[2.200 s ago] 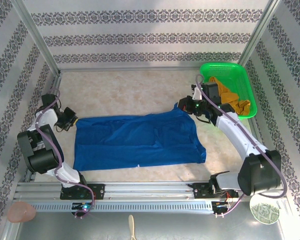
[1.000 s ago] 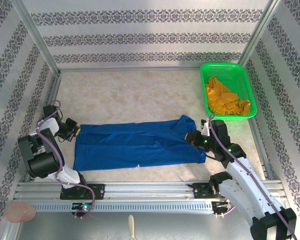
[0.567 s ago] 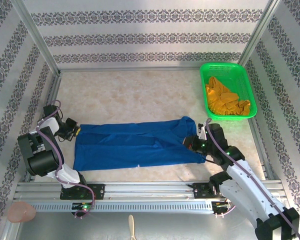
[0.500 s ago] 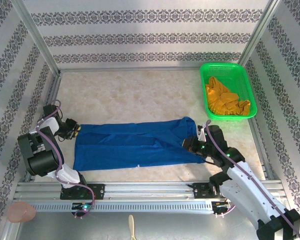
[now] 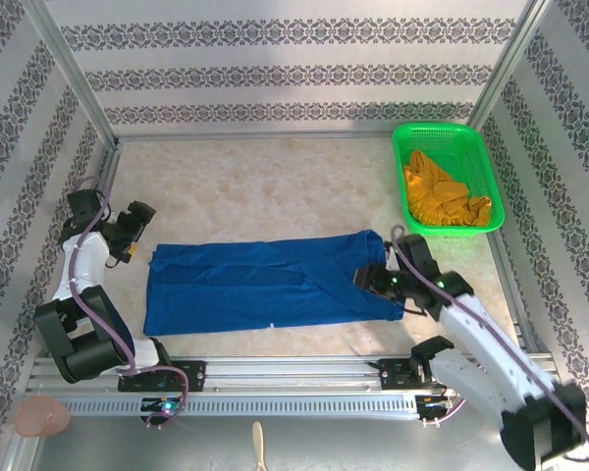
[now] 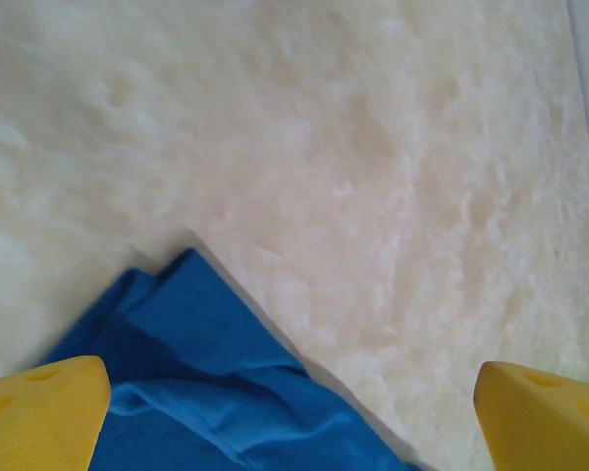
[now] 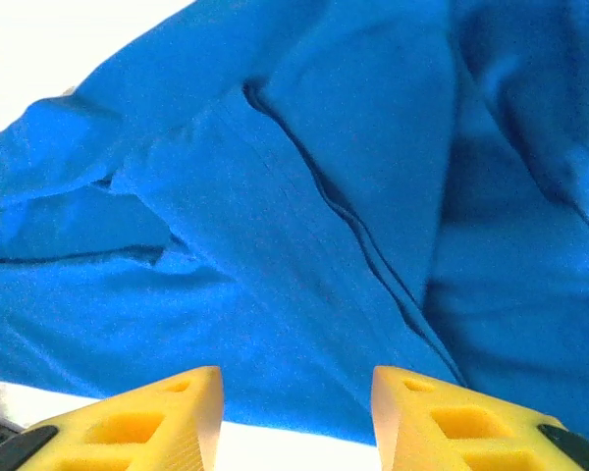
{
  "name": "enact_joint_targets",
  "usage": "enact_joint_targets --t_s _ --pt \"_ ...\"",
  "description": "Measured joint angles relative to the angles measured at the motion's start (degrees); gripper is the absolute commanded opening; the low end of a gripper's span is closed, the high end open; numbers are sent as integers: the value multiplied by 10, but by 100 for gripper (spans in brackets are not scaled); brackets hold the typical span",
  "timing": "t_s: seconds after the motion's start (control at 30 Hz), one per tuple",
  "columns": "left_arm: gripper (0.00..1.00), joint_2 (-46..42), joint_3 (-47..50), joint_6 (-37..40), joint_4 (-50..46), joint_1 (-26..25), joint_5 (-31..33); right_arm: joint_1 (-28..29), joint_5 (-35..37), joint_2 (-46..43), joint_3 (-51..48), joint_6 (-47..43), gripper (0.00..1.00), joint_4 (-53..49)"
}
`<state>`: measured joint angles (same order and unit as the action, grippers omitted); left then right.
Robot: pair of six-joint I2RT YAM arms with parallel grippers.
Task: Fold the inside-out t-shirt
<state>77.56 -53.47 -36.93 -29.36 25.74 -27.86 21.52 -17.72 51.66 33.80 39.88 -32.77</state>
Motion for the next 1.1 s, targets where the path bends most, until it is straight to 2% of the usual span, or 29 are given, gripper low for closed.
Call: enact_joint_targets --t_s 0.17,0.3,0.47,0.67,0.73,0.87,0.9,1.1 --pt "100 9 -5 5 -14 -53 -13 20 -9 193 99 -69 47 66" --pt "100 15 -5 5 -17 -79 -14 39 -4 305 161 -112 47 95" --pt "100 20 -4 5 -17 -84 -13 54 13 384 198 -144 46 104" --pt "100 20 -4 5 -17 -84 -13 64 36 421 206 -163 45 106" --pt "100 20 -4 5 -17 -84 -13 64 40 429 206 -169 39 106" --pt "100 22 -4 5 -17 -84 -13 64 44 437 206 -177 4 106" --pt "100 23 -4 5 -17 -84 -14 64 44 437 206 -179 0 106" --pt "100 23 -4 4 -17 -84 -14 64 44 427 205 -178 0 103"
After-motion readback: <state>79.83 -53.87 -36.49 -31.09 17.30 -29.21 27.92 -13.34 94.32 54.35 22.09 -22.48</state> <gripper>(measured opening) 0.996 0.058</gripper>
